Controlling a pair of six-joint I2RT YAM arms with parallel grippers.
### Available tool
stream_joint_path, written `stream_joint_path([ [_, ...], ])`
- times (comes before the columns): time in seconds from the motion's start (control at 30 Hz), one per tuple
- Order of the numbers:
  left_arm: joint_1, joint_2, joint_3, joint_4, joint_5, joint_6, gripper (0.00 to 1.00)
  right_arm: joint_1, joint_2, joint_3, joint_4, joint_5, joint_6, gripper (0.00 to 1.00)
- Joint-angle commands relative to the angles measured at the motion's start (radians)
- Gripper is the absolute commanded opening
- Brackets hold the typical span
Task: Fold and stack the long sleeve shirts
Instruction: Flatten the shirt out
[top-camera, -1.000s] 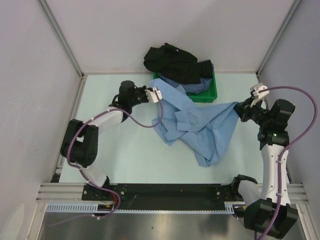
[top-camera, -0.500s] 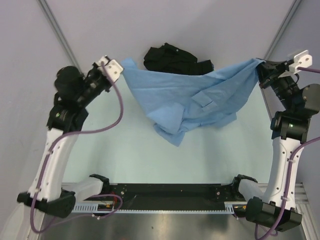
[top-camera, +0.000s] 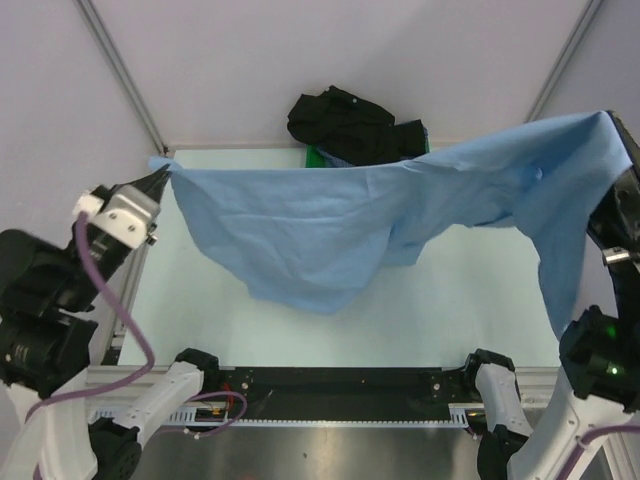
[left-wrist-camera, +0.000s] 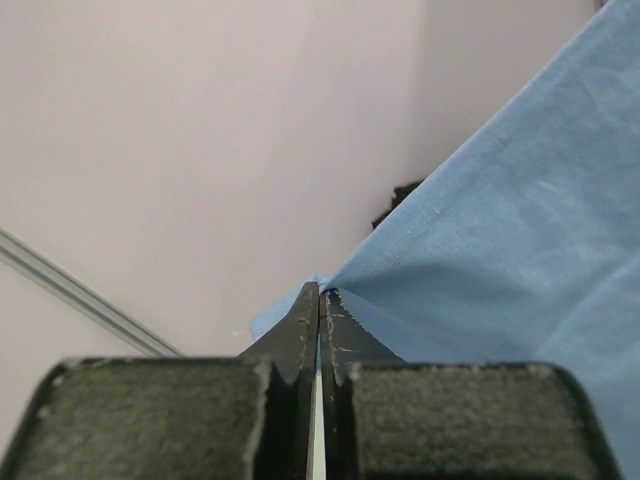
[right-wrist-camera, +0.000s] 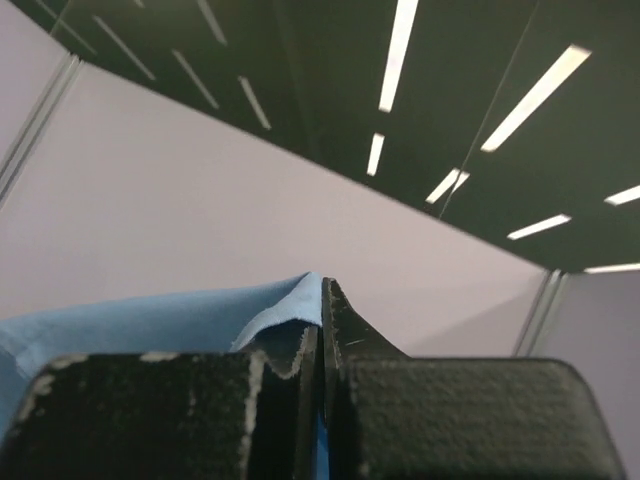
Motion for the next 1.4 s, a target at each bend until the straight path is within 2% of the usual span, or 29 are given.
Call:
stream_joint_path([
  [0.0,-0.001,0.013,0.054,-0.043,-0.085,-0.050,0.00,-0.003,0.054,0.103,-0.003,0.129,-0.088,0.00],
  [0.17,0.001,0.055,-0.046,0.000,-0.157,-0.037,0.00,-0.006,0.117,0.101,-0.061,0.018,-0.151,0.00],
  [0.33,0.002,0.107,-0.296,0.110,-0.187,0.011,0.00,0.005,0.158,-0.150,-0.023,-0.149,-0.166,0.00],
  [0.4,0.013,0.133,-0.374,0.188,-0.179,0.032,0.00,0.036,0.178,-0.253,-0.062,-0.161,-0.223,0.00],
  [0.47,0.036,0.173,-0.446,0.243,-0.138,0.034,0.00,0.126,0.192,-0.324,-0.084,-0.112,-0.350,0.00],
  [0.5,0.043,0.177,-0.486,0.276,-0.130,0.026,0.00,0.147,0.187,-0.394,-0.061,-0.089,-0.363,0.00],
  [0.57,0.056,0.176,-0.501,0.333,-0.110,0.003,0.00,0.169,0.172,-0.431,-0.032,-0.085,-0.357,0.00],
  [0.77,0.056,0.170,-0.370,0.305,-0.086,-0.052,0.00,0.158,0.169,-0.315,0.068,0.024,-0.272,0.00],
  [0.9,0.056,0.174,-0.171,0.261,-0.040,-0.106,0.00,0.158,0.184,-0.159,0.111,0.137,-0.193,0.00],
  [1.13,0.053,0.148,0.110,0.198,0.042,-0.159,0.00,0.158,0.169,0.087,0.146,0.259,-0.185,0.00],
  [1.37,0.053,0.156,0.350,0.202,0.028,-0.248,0.00,0.163,0.192,0.320,0.145,0.320,-0.198,0.00],
])
